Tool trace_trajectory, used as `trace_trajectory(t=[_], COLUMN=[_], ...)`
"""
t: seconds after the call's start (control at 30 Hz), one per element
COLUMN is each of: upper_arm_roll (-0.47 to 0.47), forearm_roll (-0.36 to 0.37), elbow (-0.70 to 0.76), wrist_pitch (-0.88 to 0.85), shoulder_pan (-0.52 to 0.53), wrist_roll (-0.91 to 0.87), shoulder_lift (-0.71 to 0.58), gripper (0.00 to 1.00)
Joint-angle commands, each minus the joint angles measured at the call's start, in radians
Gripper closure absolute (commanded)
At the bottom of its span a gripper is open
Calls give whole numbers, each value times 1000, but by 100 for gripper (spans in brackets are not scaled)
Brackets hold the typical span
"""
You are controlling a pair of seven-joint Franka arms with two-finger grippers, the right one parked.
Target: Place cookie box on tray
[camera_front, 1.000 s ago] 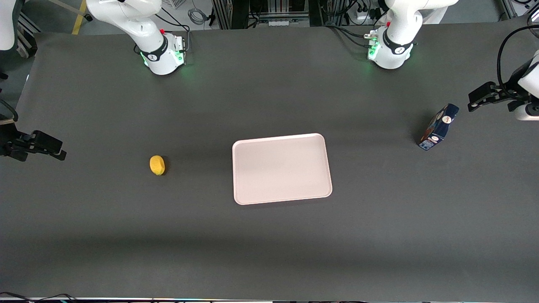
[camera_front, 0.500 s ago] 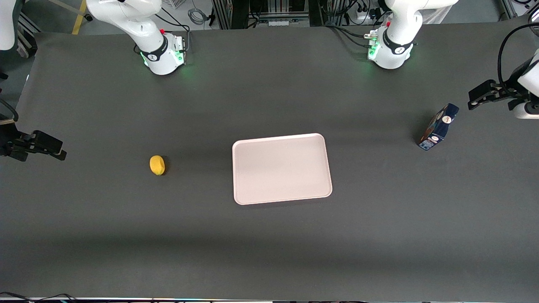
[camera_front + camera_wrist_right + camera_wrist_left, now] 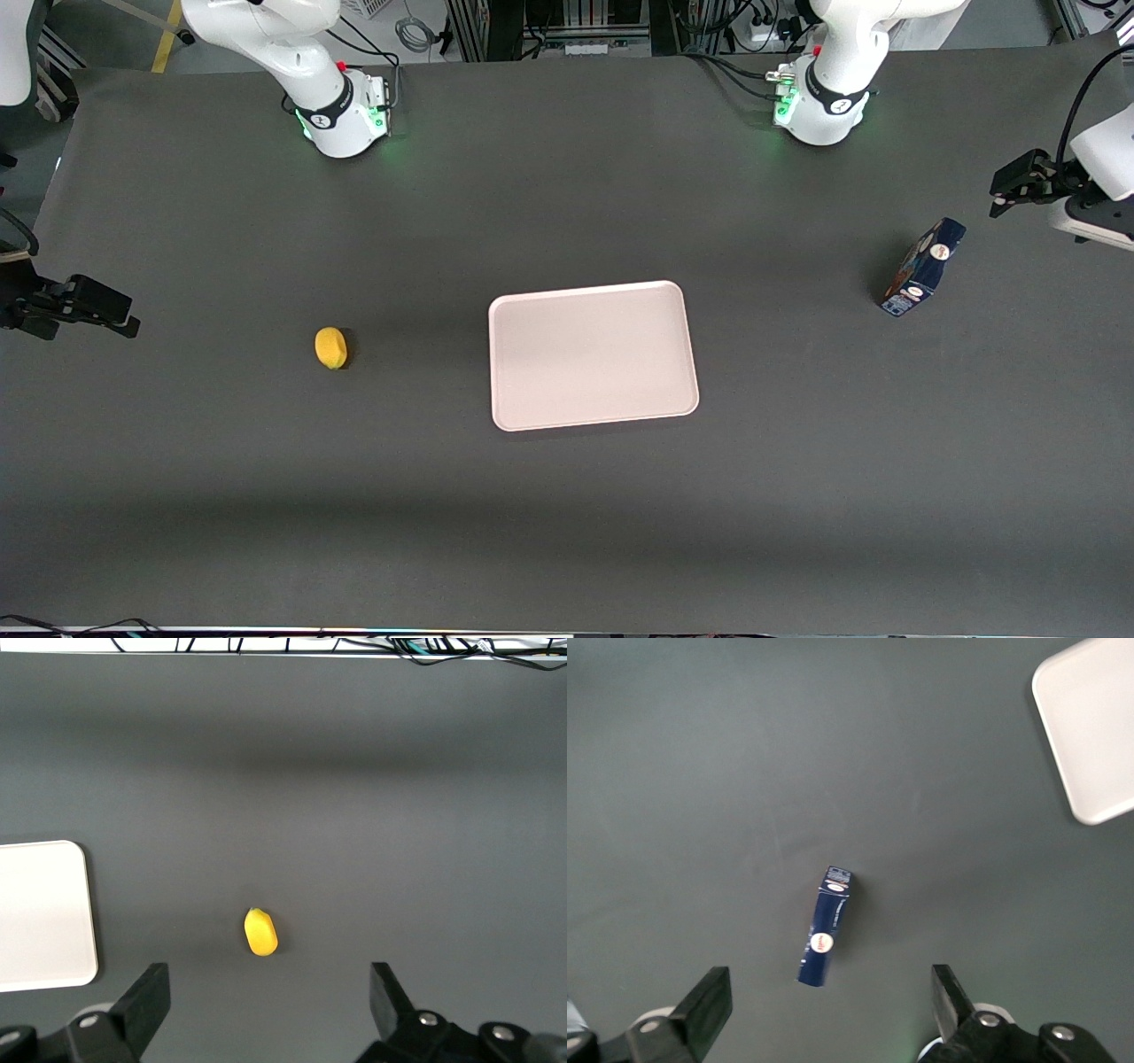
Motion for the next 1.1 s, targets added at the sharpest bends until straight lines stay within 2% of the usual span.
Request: trace_trajectory(t=[0.0,0.43,0.73,0.87,1.07], upper_arm_roll=[3,35,109,112,116], forearm_roll=[16,18,19,19,30], elbow=[-138,-511,-668,-757,-798], wrist_pitch=[81,340,438,497,512], shoulder_pan=[-5,3,3,3,5], wrist_roll=[34,120,216,216,219], shoulder_lift=[-84,-288,-351,-397,-408], gripper=[0,0,0,0,0])
